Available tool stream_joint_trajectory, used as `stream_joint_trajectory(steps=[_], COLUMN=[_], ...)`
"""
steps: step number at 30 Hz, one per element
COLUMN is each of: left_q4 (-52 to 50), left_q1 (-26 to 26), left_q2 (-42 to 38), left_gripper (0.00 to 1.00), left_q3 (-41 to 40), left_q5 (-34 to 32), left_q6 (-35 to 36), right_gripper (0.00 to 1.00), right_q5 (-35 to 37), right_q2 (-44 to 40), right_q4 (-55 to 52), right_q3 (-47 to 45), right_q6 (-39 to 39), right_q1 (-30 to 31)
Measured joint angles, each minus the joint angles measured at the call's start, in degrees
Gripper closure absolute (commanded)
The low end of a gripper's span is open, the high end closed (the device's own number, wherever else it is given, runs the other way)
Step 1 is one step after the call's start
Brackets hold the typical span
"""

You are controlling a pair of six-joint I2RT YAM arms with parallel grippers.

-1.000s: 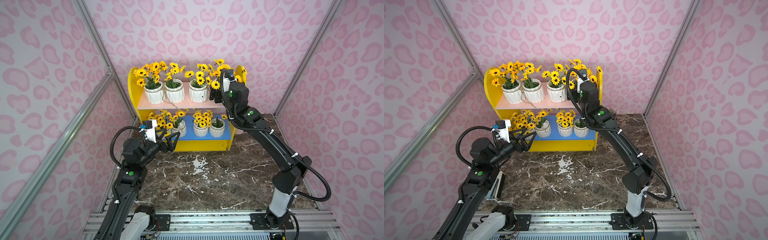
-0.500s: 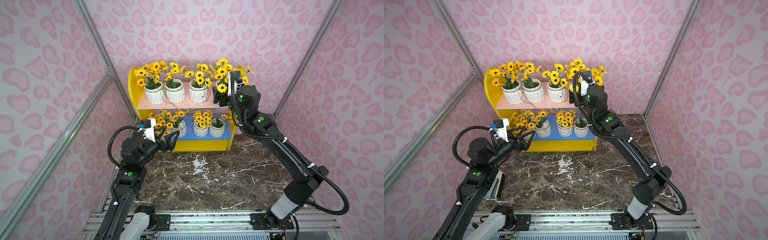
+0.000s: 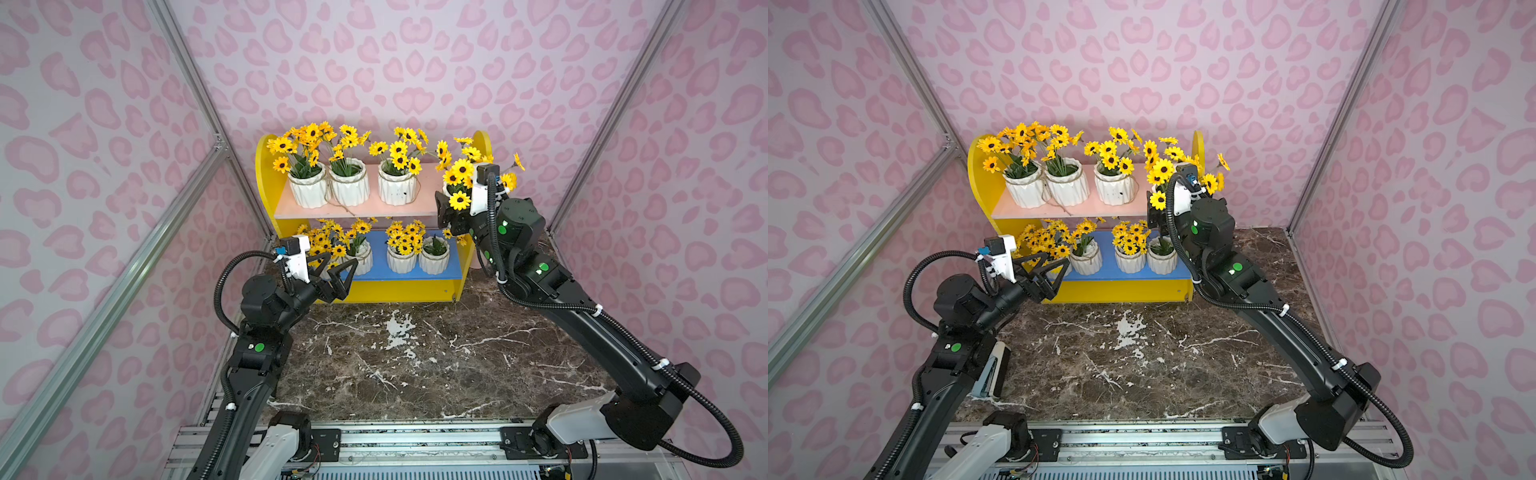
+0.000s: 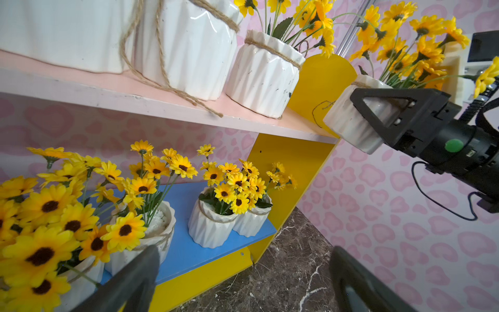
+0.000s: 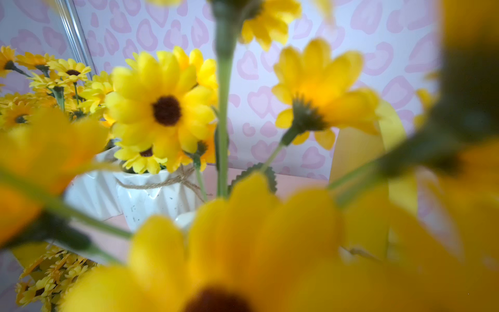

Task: Take the sunflower pots off the shelves
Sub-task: Pick up the sunflower pot from the shelf, then place the sunflower pot at the center of the board.

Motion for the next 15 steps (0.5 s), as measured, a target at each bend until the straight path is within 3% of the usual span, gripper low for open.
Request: stream_joint_trajectory(steps=[15], left_q4=[-0.6], left_q1=[0.0], left_q2=[-1.5], left_gripper=[0.00], left_q3=[0.0], left_q5=[-2.4], left_q6=[-1.5], right_gripper=[1.00], right_q5=[-0.1], right_q2=[-9.6], right_q4=[11.4], right_q3=[-17.6], right_q6=[-7.5], right_q1=[11.2])
